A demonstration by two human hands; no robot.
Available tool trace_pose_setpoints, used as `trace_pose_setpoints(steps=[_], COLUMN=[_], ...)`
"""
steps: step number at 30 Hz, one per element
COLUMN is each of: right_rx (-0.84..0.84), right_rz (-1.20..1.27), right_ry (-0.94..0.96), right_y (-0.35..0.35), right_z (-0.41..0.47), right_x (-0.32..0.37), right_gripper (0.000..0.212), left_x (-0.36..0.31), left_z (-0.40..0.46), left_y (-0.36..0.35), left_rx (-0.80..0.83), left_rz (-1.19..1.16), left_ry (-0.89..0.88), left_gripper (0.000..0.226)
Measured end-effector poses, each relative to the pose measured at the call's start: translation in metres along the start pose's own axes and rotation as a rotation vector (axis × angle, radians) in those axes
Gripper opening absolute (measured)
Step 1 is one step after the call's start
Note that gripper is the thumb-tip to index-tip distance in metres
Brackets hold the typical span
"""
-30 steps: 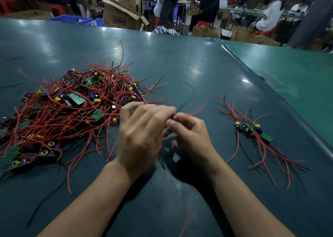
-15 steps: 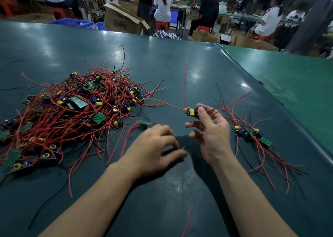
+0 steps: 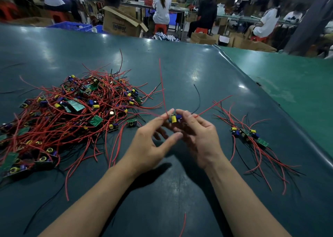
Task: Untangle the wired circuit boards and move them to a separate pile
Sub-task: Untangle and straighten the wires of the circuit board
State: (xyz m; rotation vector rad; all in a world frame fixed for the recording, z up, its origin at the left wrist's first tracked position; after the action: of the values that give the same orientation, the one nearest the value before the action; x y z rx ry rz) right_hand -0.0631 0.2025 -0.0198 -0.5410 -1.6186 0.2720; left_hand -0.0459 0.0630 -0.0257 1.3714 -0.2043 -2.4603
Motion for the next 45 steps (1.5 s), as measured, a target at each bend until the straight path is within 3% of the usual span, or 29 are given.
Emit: trace_pose_setpoints(steps=[2, 5, 12, 18, 25, 32, 37, 39, 42, 45], right_rx=[0.011, 0.031, 0.133, 0.055, -0.254, -0.494, -0.558, -0.581, -0.571, -0.574], right_rz=[-0.06, -0.14, -0.086, -0.188, -0.218, -0.19, -0.051, -0.07, -0.109, -0.177], right_ry=[0.012, 0.031, 0.077, 0.194, 0.316, 0.396, 0.395, 0.406, 0.457, 0.535], right_y=[-0.002, -0.002, -0.004, 0.001, 0.009, 0.023, 0.031, 0.033, 0.033, 0.033], right_z=[-0.002, -0.003, -0.004, -0.001, 0.008, 0.012, 0.017, 0.018, 0.016, 0.014], right_x=[-0.003, -0.003, -0.005, -0.003, -0.005, -0.003, 0.004, 0.005, 0.008, 0.011], right_gripper=[0.011, 0.017, 0.017, 0.01, 0.018, 0.007, 0.014, 0.018, 0.004, 0.014], left_x=[0.001, 0.005, 0.021, 0.022, 0.018, 0.016, 0.013, 0.012, 0.013, 0.013], left_z=[0.003, 0.008, 0.013, 0.012, 0.012, 0.011, 0.011, 0.011, 0.011, 0.01], left_y=[-0.001, 0.005, 0.008, 0.009, 0.008, 0.008, 0.008, 0.008, 0.009, 0.008], left_rx=[-0.036, -0.124, -0.108, -0.073, -0.201, -0.168, -0.146, -0.125, -0.113, -0.081], left_rz=[-0.211, -0.353, -0.54, -0.524, -0.493, -0.438, -0.437, -0.436, -0.435, -0.428], left_ry=[0.152, 0.246, 0.463, 0.44, 0.378, 0.404, 0.433, 0.439, 0.447, 0.441], left_gripper=[0.038, 0.023, 0.033, 0.033, 0.024, 0.024, 0.024, 0.024, 0.022, 0.021])
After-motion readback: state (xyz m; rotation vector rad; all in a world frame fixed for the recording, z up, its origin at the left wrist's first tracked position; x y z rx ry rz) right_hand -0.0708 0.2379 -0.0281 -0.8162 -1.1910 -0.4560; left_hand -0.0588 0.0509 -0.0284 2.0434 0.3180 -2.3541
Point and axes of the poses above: each hand's wrist, its own z-axis towards the middle knuckle, its own y-axis out of the back of the hand, x = y × z, the point moved 3 cm from there along z, towards the middle knuckle, and after that the axes turned 11 degrees about -x, right-handed, at the moved point
